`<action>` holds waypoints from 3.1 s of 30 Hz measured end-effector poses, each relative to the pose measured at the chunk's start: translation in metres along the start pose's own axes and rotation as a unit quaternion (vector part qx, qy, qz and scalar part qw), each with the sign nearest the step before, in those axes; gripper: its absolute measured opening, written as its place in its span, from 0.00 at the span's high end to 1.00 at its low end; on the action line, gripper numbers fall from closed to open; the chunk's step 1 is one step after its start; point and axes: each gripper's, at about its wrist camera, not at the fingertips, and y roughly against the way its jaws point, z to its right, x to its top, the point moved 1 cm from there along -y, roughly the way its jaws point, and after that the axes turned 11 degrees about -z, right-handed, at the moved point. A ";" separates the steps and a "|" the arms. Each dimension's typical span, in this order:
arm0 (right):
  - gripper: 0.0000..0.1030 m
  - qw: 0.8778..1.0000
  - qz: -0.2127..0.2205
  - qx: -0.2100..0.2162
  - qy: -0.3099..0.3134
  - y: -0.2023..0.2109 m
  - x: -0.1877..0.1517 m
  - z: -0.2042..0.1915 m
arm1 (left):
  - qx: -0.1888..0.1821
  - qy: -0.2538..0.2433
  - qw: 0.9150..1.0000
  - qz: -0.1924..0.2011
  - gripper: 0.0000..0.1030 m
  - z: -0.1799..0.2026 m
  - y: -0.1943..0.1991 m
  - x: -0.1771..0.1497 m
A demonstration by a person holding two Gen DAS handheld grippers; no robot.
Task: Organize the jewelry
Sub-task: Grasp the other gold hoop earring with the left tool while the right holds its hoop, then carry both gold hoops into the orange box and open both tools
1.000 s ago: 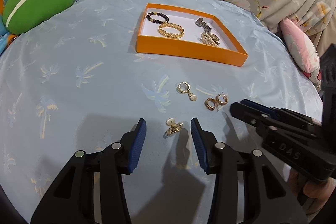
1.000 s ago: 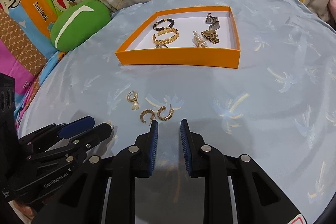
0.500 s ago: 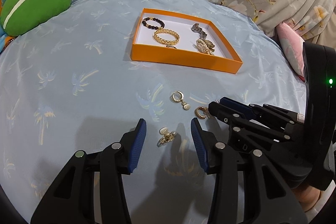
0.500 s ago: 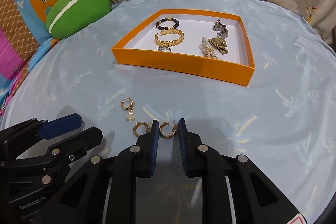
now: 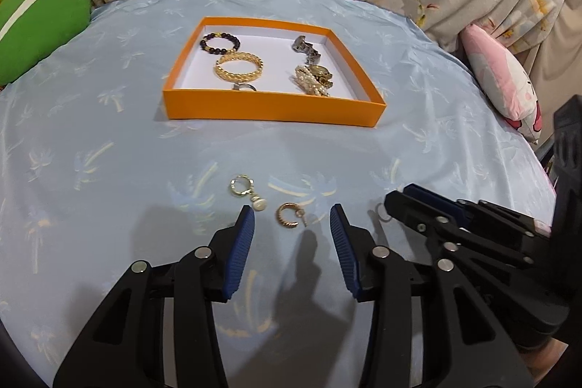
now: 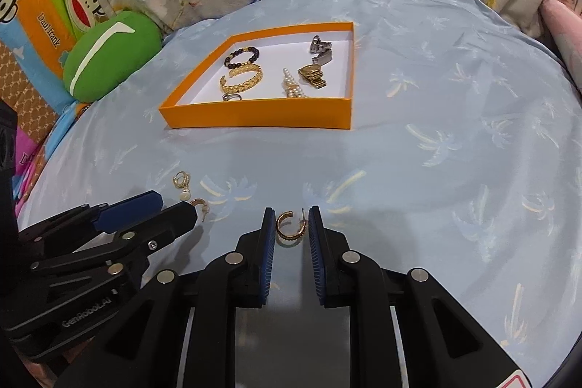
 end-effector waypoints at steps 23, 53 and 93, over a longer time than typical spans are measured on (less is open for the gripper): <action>0.83 1.000 0.021 0.014 -0.014 0.016 -0.002 0.010 | 0.023 -0.006 1.000 -0.003 0.84 0.006 -0.007 0.000; 0.83 0.998 0.065 0.020 0.014 0.026 0.052 -0.012 | 0.041 0.016 0.997 0.058 0.84 -0.030 0.036 0.049; 0.82 0.999 0.030 0.040 0.016 -0.067 0.128 -0.025 | 0.055 0.029 0.997 0.043 0.83 -0.053 -0.036 0.124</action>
